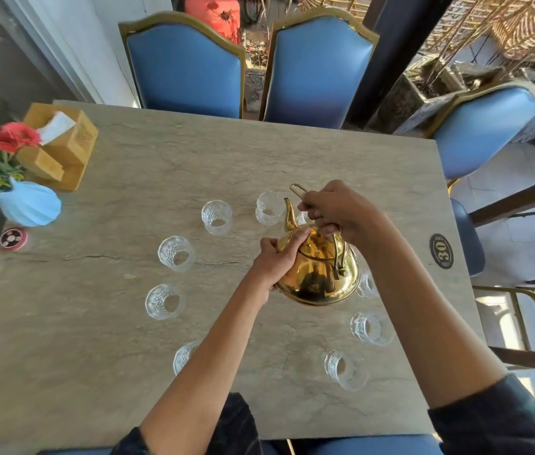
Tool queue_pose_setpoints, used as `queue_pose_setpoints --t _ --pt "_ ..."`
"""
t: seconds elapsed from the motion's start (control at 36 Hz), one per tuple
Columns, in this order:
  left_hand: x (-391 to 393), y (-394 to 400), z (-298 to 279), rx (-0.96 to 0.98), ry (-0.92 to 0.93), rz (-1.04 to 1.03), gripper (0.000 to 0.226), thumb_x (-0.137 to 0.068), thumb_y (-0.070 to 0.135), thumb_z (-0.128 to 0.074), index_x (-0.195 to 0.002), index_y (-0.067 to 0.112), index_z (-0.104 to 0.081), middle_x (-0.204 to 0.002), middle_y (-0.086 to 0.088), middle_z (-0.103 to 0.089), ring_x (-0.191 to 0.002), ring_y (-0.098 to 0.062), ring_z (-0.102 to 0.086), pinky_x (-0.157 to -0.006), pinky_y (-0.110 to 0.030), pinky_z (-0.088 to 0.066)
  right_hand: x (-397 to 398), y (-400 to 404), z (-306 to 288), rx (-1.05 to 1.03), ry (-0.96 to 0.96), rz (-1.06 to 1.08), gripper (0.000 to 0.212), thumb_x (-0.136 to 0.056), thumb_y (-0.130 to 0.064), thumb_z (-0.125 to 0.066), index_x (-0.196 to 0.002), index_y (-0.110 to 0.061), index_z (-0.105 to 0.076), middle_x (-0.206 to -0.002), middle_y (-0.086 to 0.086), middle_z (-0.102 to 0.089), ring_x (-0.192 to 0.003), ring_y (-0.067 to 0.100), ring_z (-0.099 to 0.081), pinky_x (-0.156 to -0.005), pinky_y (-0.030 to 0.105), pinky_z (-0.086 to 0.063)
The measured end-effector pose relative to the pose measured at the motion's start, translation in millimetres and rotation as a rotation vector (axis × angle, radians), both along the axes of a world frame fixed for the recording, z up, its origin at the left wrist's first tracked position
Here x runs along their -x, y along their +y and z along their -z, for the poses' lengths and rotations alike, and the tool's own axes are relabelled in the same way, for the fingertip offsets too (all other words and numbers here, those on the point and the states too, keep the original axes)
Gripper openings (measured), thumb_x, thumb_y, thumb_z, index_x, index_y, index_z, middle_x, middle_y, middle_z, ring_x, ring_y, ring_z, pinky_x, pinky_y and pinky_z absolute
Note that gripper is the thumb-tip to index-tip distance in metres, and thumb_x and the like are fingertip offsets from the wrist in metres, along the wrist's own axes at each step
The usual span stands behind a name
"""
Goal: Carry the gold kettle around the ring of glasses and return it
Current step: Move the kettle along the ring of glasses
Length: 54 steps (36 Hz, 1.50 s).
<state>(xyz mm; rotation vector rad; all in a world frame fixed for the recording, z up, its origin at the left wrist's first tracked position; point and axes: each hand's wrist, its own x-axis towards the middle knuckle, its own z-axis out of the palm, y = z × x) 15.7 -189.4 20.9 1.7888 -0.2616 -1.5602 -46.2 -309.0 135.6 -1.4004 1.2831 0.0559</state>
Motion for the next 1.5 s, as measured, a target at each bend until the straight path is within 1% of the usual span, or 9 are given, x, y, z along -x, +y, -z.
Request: queue_pose_setpoints --t 0.22,0.47,0.64,0.78,0.83,0.92,1.06,1.17,1.5 --pt "1 1 0 -0.002 -0.004 0.015 0.092 -0.079 0.09 -0.061 -0.133 0.019 -0.038 -0.118 -0.004 -0.064 -0.108 -0.02 -0.066 -0.093 -0.043 -0.057 -2 0 -3 0.001 0.004 -0.01 0.019 -0.096 -0.006 -0.048 -0.089 0.002 -0.064 -0.053 0.001 -0.044 -0.034 0.006 -0.033 -0.033 0.019 -0.025" --pt "4 -1 -2 -0.02 0.025 0.017 0.092 -0.079 0.091 -0.059 -0.135 0.021 -0.037 -0.12 -0.004 -0.062 -0.111 -0.022 -0.065 -0.089 -0.043 -0.056 0 -1 -4 0.014 0.015 -0.013 0.019 -0.096 -0.006 -0.048 -0.088 0.002 -0.064 -0.053 0.001 -0.044 -0.035 0.007 -0.033 -0.033 0.019 -0.025" --pt "8 -4 -2 -0.018 0.034 0.007 0.099 -0.074 0.095 -0.06 -0.135 0.019 -0.039 -0.126 -0.01 -0.066 -0.111 -0.024 -0.066 -0.074 -0.037 -0.05 1 -2 -7 0.024 0.022 -0.011 0.018 -0.097 -0.006 -0.05 -0.088 0.003 -0.063 -0.054 0.002 -0.045 -0.034 0.006 -0.034 -0.032 0.018 -0.026" --pt "10 -6 -3 -0.018 0.042 0.002 0.096 -0.075 0.093 -0.061 -0.133 0.02 -0.038 -0.123 -0.008 -0.064 -0.112 -0.025 -0.067 -0.098 -0.049 -0.058 2 -3 -10 0.037 0.025 -0.013 0.018 -0.097 -0.006 -0.05 -0.09 0.004 -0.064 -0.055 0.003 -0.045 -0.034 0.006 -0.034 -0.032 0.018 -0.025" --pt "10 -6 -5 -0.015 0.042 -0.004 0.095 -0.077 0.092 -0.061 -0.134 0.019 -0.039 -0.122 -0.008 -0.065 -0.109 -0.023 -0.067 -0.087 -0.042 -0.059 2 -3 -11 0.044 0.027 -0.015 0.019 -0.097 -0.007 -0.05 -0.09 0.003 -0.064 -0.054 0.002 -0.045 -0.035 0.006 -0.034 -0.032 0.018 -0.025" --pt "11 -7 -9 -0.007 0.042 -0.012 0.097 -0.077 0.091 -0.06 -0.136 0.018 -0.039 -0.122 -0.007 -0.065 -0.106 -0.02 -0.065 -0.071 -0.035 -0.05 3 -4 -12 0.049 0.019 -0.014 0.019 -0.097 -0.008 -0.051 -0.089 0.003 -0.064 -0.052 0.001 -0.045 -0.035 0.006 -0.033 -0.032 0.018 -0.025" --pt "12 -7 -8 -0.004 0.045 -0.02 0.103 -0.073 0.095 -0.06 -0.138 0.018 -0.039 -0.125 -0.007 -0.064 -0.111 -0.021 -0.065 -0.074 -0.036 -0.051 3 -4 -12 0.049 0.025 -0.012 0.02 -0.097 -0.008 -0.051 -0.088 0.003 -0.065 -0.049 0.0 -0.045 -0.035 0.007 -0.033 -0.032 0.018 -0.025" --pt "12 -6 -9 0.002 0.053 -0.029 0.103 -0.074 0.093 -0.061 -0.14 0.017 -0.037 -0.127 -0.007 -0.063 -0.111 -0.022 -0.065 -0.068 -0.034 -0.049 2 -4 -13 0.054 0.025 -0.013 0.02 -0.097 -0.008 -0.051 -0.089 0.003 -0.065 -0.05 0.001 -0.045 -0.035 0.007 -0.033 -0.032 0.018 -0.025" --pt "11 -6 -12 -0.005 0.051 -0.042 0.098 -0.078 0.09 -0.061 -0.139 0.017 -0.037 -0.124 -0.007 -0.062 -0.105 -0.019 -0.064 -0.066 -0.033 -0.048 -2 -3 -15 0.065 0.033 -0.028 0.02 -0.097 -0.007 -0.05 -0.09 0.004 -0.065 -0.055 0.004 -0.045 -0.036 0.007 -0.033 -0.032 0.018 -0.025"
